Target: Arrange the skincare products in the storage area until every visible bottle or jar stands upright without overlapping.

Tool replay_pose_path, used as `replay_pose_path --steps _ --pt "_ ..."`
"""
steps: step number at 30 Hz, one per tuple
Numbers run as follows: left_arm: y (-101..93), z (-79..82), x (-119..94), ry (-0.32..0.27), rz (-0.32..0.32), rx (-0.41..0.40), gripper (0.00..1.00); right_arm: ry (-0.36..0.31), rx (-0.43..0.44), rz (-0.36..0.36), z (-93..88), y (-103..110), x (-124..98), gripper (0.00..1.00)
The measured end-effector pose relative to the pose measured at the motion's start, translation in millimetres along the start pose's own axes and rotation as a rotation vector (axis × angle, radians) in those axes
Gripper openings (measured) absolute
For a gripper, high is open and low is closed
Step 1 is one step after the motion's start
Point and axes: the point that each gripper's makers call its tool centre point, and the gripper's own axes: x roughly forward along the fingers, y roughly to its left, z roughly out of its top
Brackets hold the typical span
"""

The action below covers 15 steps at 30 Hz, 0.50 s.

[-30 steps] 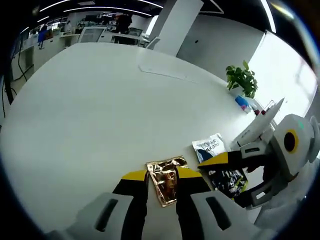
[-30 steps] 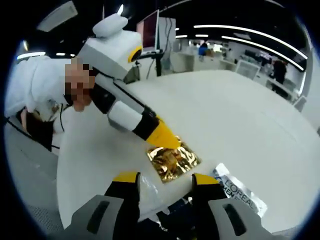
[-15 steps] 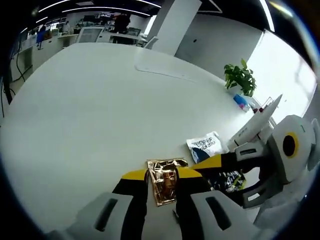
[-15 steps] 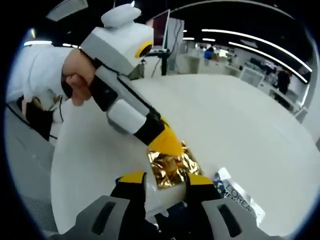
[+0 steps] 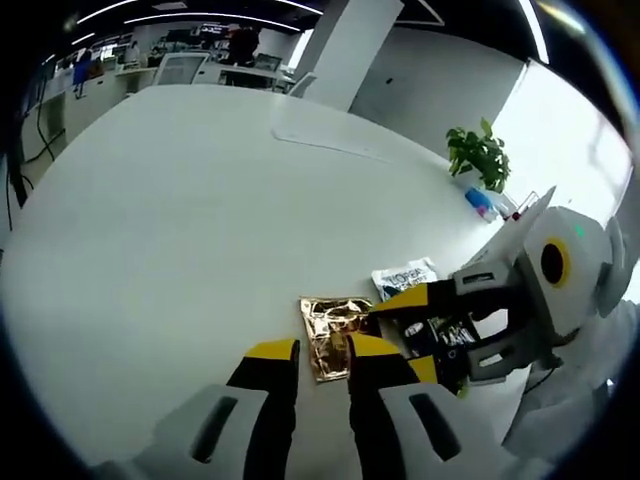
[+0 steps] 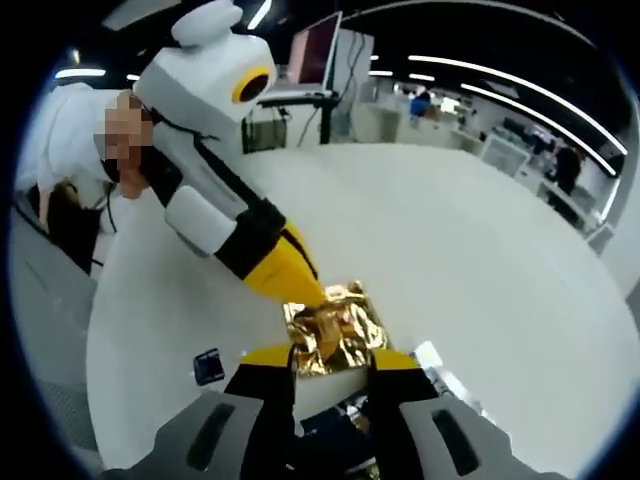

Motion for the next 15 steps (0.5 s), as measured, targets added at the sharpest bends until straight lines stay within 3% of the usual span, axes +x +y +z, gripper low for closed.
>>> replay_pose_path --steps 15 --pt "-4.6 -4.0 -1.2 -0.001 -0.018 -0.022 0.12 -0.015 -0.018 -0.009 1.7 -2.4 -2.9 0.23"
